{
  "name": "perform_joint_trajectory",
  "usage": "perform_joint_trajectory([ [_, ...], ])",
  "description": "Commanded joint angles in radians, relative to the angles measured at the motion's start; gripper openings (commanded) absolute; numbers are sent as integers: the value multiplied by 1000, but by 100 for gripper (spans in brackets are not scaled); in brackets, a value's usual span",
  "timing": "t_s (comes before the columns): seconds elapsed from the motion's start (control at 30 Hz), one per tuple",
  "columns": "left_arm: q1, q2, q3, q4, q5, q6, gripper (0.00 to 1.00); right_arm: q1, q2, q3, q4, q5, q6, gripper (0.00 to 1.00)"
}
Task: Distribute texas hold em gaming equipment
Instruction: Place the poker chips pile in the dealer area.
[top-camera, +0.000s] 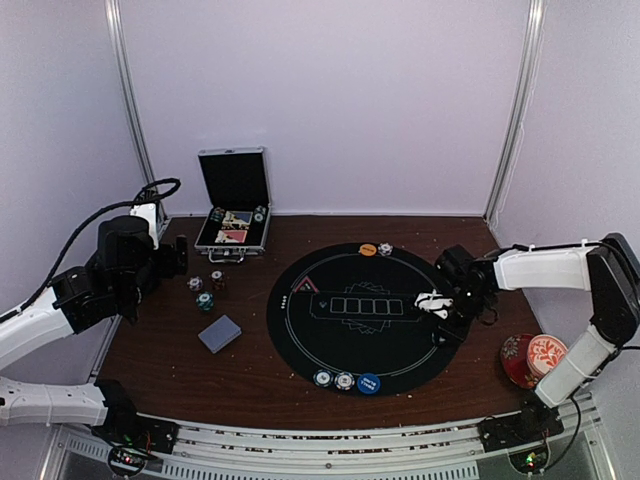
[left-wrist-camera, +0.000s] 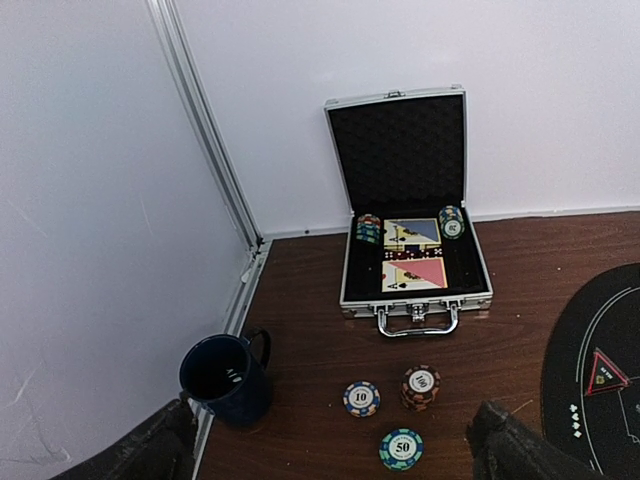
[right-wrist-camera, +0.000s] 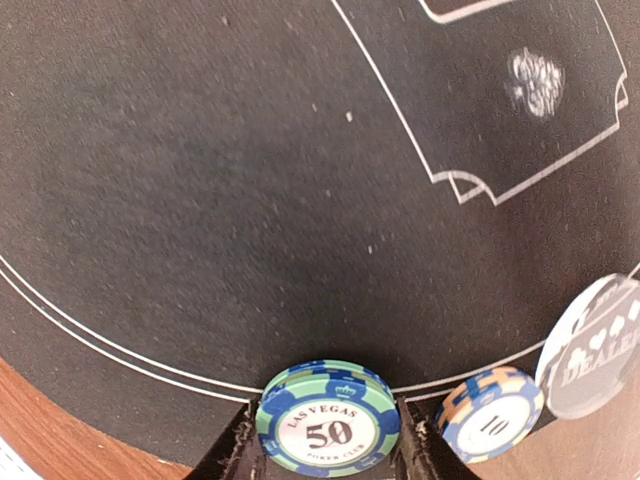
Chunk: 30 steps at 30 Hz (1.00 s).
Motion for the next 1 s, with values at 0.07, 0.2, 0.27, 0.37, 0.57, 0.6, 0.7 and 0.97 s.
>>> perform_joint_trajectory([
  [0.07, 6, -6, -2, 52, 13, 13, 98, -19, -61, -39, 32, 38, 27, 30],
  [0.2, 5, -6, -1, 51, 16, 15, 98, -24, -84, -63, 44, 49, 30, 31],
  [0.27, 4, -6, -1, 50, 18, 15, 98, -30, -93, -70, 50, 54, 34, 31],
  [0.37, 6, -6, -1, 50, 18, 15, 98, -36, -98, -79, 54, 53, 33, 31],
  [0.57, 5, -3, -1, 50, 20, 14, 98, -51, -98, -94, 63, 56, 28, 31],
  [0.6, 5, -3, -1, 50, 22, 14, 98, -52, -98, -96, 65, 56, 28, 32],
  [0.7, 5, -3, -1, 52, 22, 13, 98, -58, -100, -97, 69, 59, 28, 32],
  [0.97, 6, 1, -1, 52, 24, 15, 98, -64, -100, -102, 77, 63, 24, 34],
])
